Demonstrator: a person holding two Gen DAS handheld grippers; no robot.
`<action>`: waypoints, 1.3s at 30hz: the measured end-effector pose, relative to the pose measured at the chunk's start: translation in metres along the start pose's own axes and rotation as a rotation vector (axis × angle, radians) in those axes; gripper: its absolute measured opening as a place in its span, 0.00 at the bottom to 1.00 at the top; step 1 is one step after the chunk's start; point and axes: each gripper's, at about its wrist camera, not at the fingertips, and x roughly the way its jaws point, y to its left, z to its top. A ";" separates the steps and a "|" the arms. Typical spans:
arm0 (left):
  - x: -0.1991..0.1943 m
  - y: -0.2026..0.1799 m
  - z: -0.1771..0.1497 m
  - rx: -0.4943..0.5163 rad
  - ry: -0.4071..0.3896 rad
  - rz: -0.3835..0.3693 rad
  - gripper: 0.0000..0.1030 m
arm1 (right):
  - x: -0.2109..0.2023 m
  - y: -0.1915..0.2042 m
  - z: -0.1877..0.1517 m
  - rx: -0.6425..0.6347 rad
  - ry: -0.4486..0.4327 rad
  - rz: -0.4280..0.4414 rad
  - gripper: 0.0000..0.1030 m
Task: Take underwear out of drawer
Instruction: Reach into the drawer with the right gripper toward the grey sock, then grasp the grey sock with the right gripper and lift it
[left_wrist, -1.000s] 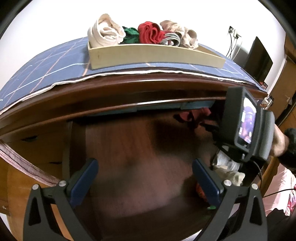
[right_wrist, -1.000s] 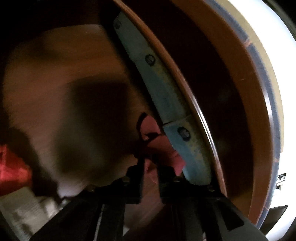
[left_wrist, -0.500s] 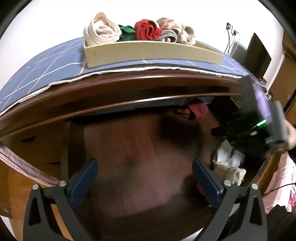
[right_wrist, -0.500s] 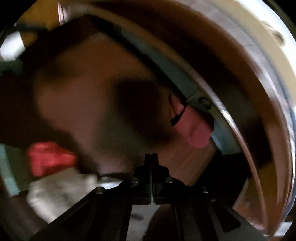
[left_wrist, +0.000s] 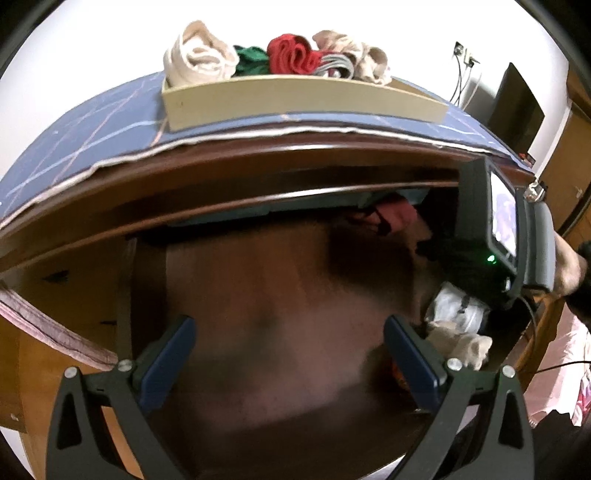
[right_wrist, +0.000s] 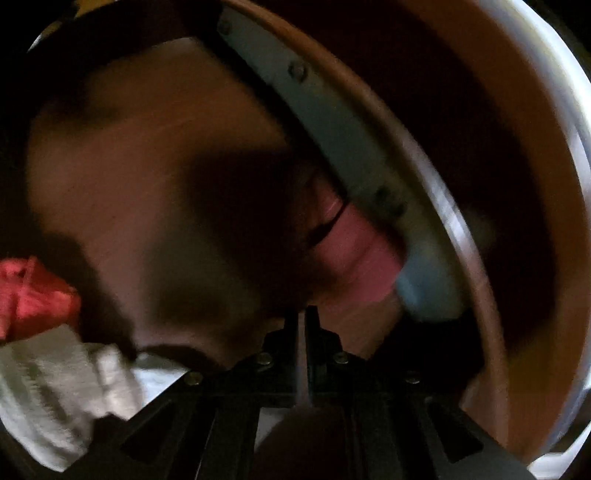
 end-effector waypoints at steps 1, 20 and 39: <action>0.001 0.001 0.000 -0.003 0.005 -0.003 1.00 | -0.002 -0.002 -0.002 0.026 0.006 0.043 0.05; 0.009 -0.025 0.004 0.163 0.058 0.050 1.00 | -0.037 -0.022 -0.041 0.369 0.178 0.297 0.71; 0.010 -0.034 0.007 0.188 0.095 0.011 1.00 | -0.084 -0.015 -0.098 0.746 -0.079 0.569 0.23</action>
